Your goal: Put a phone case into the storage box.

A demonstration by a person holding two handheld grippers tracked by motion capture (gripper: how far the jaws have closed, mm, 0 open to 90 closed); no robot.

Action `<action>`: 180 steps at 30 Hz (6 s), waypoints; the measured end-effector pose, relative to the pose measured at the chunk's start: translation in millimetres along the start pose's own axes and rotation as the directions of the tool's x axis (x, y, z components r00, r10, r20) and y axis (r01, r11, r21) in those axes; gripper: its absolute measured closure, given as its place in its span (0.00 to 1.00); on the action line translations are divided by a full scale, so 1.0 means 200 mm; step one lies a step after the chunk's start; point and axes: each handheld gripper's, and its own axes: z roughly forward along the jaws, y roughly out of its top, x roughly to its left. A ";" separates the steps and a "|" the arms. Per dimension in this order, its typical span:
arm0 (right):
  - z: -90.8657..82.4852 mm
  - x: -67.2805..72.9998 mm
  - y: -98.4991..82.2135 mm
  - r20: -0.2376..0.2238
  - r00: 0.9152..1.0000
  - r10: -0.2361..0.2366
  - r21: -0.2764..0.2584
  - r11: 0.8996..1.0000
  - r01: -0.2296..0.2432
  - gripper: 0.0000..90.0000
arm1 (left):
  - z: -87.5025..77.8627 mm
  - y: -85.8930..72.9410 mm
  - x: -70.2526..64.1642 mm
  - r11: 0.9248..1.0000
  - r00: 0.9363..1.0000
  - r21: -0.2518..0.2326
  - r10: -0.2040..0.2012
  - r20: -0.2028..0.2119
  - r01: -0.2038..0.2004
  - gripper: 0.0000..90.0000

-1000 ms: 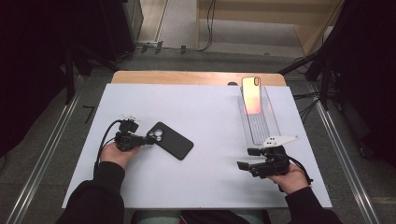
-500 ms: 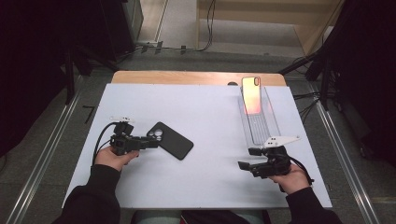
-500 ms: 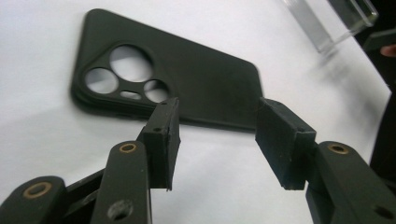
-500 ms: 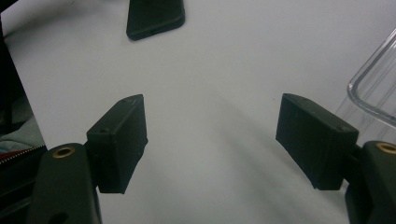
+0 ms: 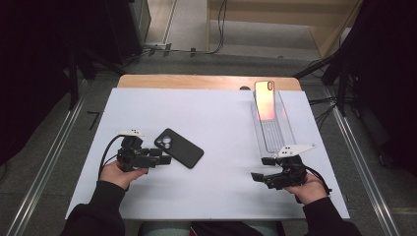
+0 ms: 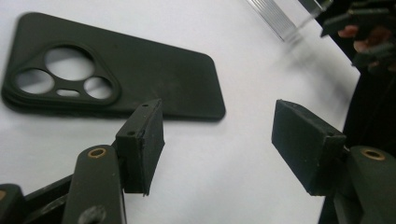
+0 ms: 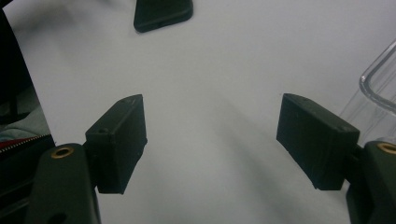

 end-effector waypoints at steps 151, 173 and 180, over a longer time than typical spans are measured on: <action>1.03 0.31 0.72 -0.034 0.990 -0.136 0.094 0.986 0.139 0.00 | -0.10 -0.20 -0.13 0.999 0.999 -0.014 0.034 0.002 -0.034 0.34; 1.15 0.34 0.65 0.044 0.980 -0.195 0.193 0.964 0.183 0.00 | -0.10 -0.20 -0.13 0.999 0.999 -0.015 0.033 0.000 -0.033 0.34; 1.15 0.36 0.63 0.084 0.968 -0.235 0.184 0.959 0.217 0.06 | -0.10 -0.19 -0.13 1.000 1.000 -0.016 0.026 0.003 -0.026 0.34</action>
